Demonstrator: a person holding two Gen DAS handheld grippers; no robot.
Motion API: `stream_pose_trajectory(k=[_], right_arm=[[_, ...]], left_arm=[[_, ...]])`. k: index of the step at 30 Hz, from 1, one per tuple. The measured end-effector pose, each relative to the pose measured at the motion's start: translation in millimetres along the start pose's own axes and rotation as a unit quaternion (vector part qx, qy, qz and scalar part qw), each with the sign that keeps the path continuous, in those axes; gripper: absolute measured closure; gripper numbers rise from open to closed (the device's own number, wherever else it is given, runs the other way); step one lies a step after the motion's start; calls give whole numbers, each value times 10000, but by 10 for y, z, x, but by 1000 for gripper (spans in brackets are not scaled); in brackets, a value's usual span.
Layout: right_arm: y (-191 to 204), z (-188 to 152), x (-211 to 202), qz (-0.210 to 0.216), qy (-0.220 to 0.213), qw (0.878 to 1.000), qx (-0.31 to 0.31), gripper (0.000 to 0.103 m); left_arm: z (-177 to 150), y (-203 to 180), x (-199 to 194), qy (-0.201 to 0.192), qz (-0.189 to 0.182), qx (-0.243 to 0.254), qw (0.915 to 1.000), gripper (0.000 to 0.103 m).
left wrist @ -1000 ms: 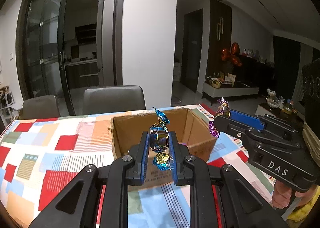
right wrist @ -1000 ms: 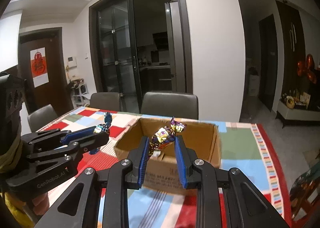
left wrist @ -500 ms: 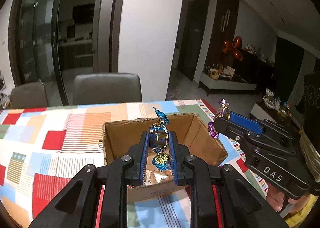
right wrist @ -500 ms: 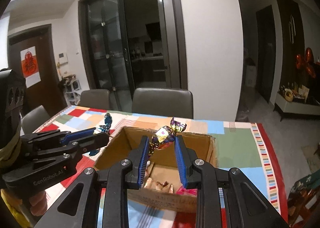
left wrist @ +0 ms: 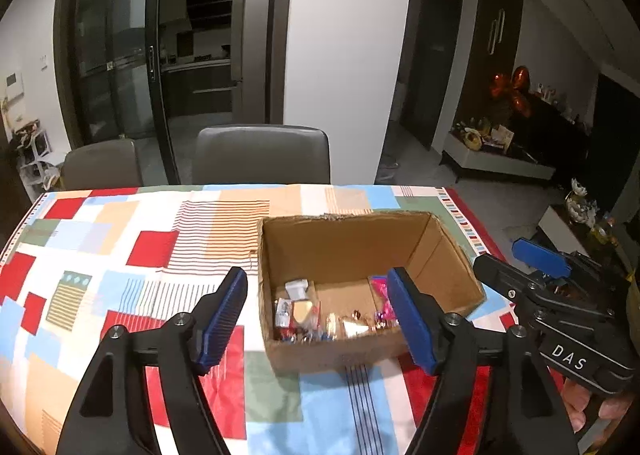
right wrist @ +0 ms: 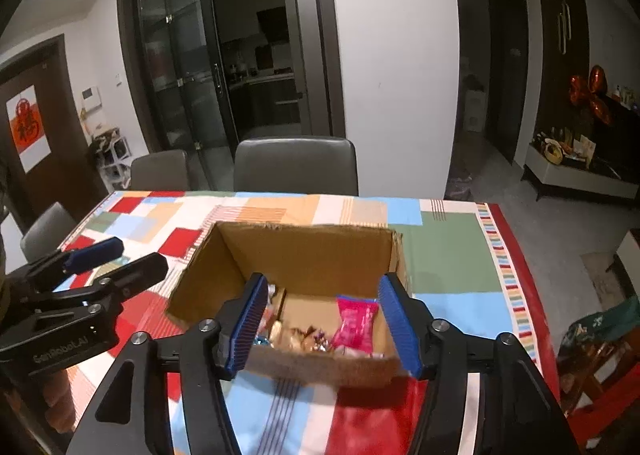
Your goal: Organize snacks
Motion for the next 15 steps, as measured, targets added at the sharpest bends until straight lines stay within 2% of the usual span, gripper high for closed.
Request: stream_pose_trajectory(k=[6, 10, 15], right_arm=[[46, -89, -299, -96, -92, 9999, -32, 34], [95, -170, -552, -176, -209, 9996, -93, 27], [144, -331, -849, -217, -368, 9990, -122, 23]], left_arm=[[-104, 21, -372, -271, 279, -34, 9992, 16], [-229, 5, -640, -459, 412, 9, 9981, 11], [-390, -24, -919, -678, 522, 90, 9963, 2]])
Point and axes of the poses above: each gripper's, at about its wrist camera, not at the fingertips, and x roughly the way its jaws point, y to its left, z to its top, the point moved 4 cm from there along x, roughly the way its jaws point, and after that the axes turned 3 degrees about -z, right-handed, at the moved point
